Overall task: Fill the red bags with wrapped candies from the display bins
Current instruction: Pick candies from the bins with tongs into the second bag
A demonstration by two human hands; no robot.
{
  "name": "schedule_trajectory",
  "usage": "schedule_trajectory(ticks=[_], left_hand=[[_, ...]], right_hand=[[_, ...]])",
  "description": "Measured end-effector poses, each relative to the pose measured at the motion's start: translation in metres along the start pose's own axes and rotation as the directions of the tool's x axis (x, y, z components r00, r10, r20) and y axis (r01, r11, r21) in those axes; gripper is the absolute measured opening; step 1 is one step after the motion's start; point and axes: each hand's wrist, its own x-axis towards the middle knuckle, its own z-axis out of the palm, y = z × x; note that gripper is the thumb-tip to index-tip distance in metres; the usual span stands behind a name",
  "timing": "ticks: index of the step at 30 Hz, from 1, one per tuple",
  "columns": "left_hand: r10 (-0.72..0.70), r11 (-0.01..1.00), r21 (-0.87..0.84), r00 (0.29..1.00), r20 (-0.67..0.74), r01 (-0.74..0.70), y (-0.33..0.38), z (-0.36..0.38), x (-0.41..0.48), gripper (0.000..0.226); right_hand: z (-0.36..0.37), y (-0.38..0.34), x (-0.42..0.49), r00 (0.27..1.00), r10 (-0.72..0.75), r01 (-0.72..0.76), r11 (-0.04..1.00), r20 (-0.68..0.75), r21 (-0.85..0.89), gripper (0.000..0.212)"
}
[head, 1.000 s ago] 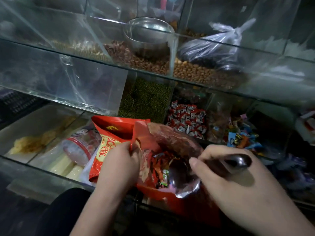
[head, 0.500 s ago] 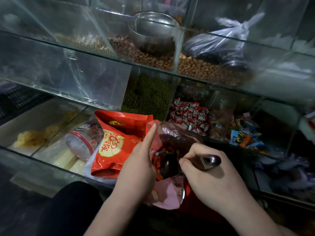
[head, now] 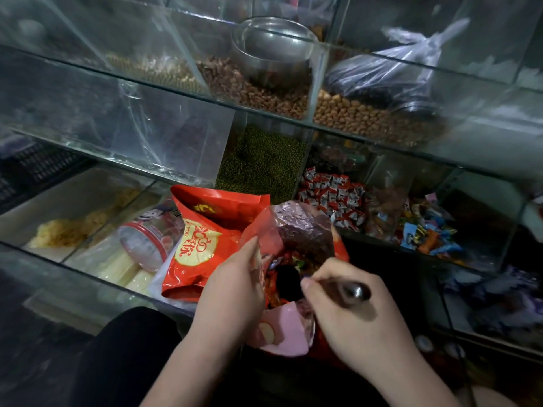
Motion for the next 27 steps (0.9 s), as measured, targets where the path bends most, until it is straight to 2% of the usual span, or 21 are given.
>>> schedule_trajectory(ticks=[2, 4, 7, 8, 10, 13, 15, 18, 20, 22, 24, 27], left_hand=[[0.013, 1.000, -0.015, 1.000, 0.021, -0.013, 0.002, 0.002, 0.000, 0.059], [0.024, 0.999, -0.025, 0.999, 0.026, -0.023, 0.003, 0.002, -0.001, 0.061], [0.026, 0.999, -0.031, 1.000, 0.010, -0.026, 0.001, 0.000, -0.001, 0.060], [0.019, 0.999, -0.026, 1.000, 0.003, -0.019, 0.000, 0.000, -0.001, 0.059], [-0.012, 0.999, -0.041, 1.000, -0.004, 0.012, -0.002, -0.002, 0.001, 0.056], [-0.059, 0.993, -0.106, 0.998, 0.012, 0.060, 0.000, -0.006, 0.001, 0.056], [-0.082, 0.989, -0.123, 0.997, 0.013, 0.083, 0.000, -0.008, 0.000, 0.058], [-0.087, 0.990, -0.114, 0.996, 0.013, 0.088, -0.002, -0.008, -0.003, 0.056], [-0.065, 0.992, -0.106, 0.998, 0.015, 0.066, -0.003, -0.005, -0.004, 0.055], [-0.038, 0.993, -0.112, 0.999, 0.025, 0.041, -0.002, -0.001, -0.005, 0.056], [-0.027, 0.992, -0.121, 0.999, 0.025, 0.030, -0.002, 0.001, -0.005, 0.061], [-0.040, 0.991, -0.127, 0.999, 0.026, 0.043, -0.005, 0.000, -0.003, 0.064]], right_hand=[[0.002, 0.007, 0.008, 0.987, 0.152, -0.146, 0.984, -0.057, 0.099, 0.023], [-0.002, 0.009, 0.007, 0.972, 0.224, -0.208, 0.963, -0.078, 0.169, 0.021], [-0.020, 0.008, -0.003, 0.955, 0.275, -0.224, 0.914, -0.113, 0.339, 0.021], [-0.024, 0.008, -0.005, 0.960, 0.251, -0.197, 0.919, -0.123, 0.342, 0.022], [-0.024, 0.005, -0.006, 0.981, 0.159, -0.130, 0.964, -0.111, 0.233, 0.024], [-0.012, 0.002, -0.007, 1.000, -0.031, 0.031, 0.998, 0.005, -0.051, 0.024], [-0.006, 0.004, -0.009, 0.984, -0.154, 0.169, 0.961, 0.086, -0.218, 0.026], [0.001, 0.007, -0.009, 0.958, -0.240, 0.279, 0.908, 0.156, -0.313, 0.030], [0.007, 0.003, -0.007, 0.971, -0.205, 0.226, 0.954, 0.123, -0.197, 0.032], [0.008, 0.002, -0.001, 1.000, -0.015, 0.014, 0.999, 0.016, 0.043, 0.030], [0.001, 0.006, 0.003, 0.983, 0.176, -0.161, 0.965, -0.054, 0.206, 0.026], [-0.016, 0.015, 0.000, 0.948, 0.305, -0.234, 0.865, -0.094, 0.444, 0.029]])
